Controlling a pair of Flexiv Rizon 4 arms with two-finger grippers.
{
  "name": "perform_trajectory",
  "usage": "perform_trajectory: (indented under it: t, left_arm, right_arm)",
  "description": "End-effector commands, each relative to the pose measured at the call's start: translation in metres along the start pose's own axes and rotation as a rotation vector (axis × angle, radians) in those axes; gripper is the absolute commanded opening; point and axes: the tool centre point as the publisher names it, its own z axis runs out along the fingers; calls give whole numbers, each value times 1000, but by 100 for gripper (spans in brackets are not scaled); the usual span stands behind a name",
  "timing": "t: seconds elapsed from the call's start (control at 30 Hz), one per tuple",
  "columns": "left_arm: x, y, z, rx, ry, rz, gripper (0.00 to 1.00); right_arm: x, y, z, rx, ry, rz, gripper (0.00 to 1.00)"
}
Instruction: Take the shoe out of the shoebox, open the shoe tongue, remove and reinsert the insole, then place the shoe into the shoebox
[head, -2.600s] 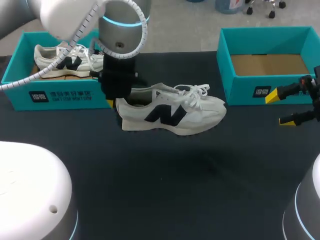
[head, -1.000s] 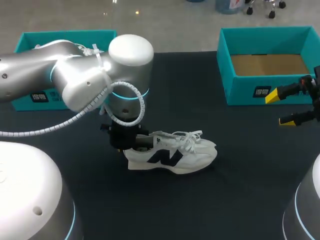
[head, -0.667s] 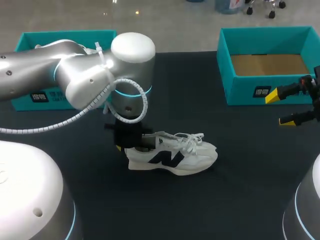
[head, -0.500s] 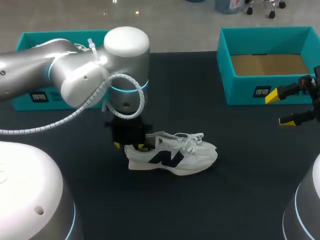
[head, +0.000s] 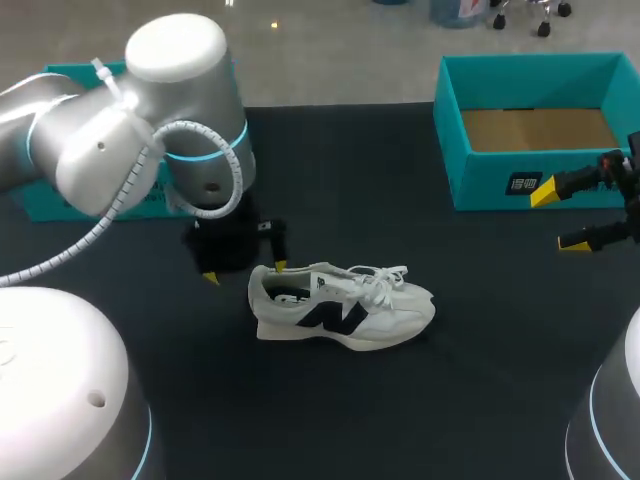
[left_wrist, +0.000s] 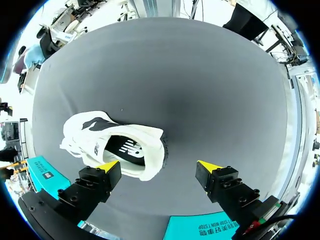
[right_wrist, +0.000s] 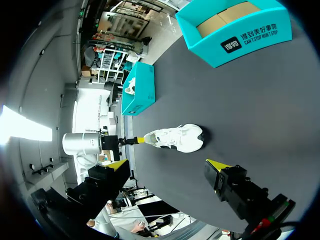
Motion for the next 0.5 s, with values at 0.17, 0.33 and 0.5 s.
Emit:
perform_trajectory:
  t: [0.17, 0.33, 0.5]
  left_arm:
    - [26, -5, -6, 71, -392, 4, 100]
    - [26, -5, -6, 71, -392, 4, 100]
    - [33, -3, 2, 250, -484, -167, 100]
  right_arm:
    - [0, 0, 0, 0, -1, 1, 100]
    - [0, 0, 0, 0, -1, 1, 100]
    - [0, 0, 0, 0, -1, 1, 100]
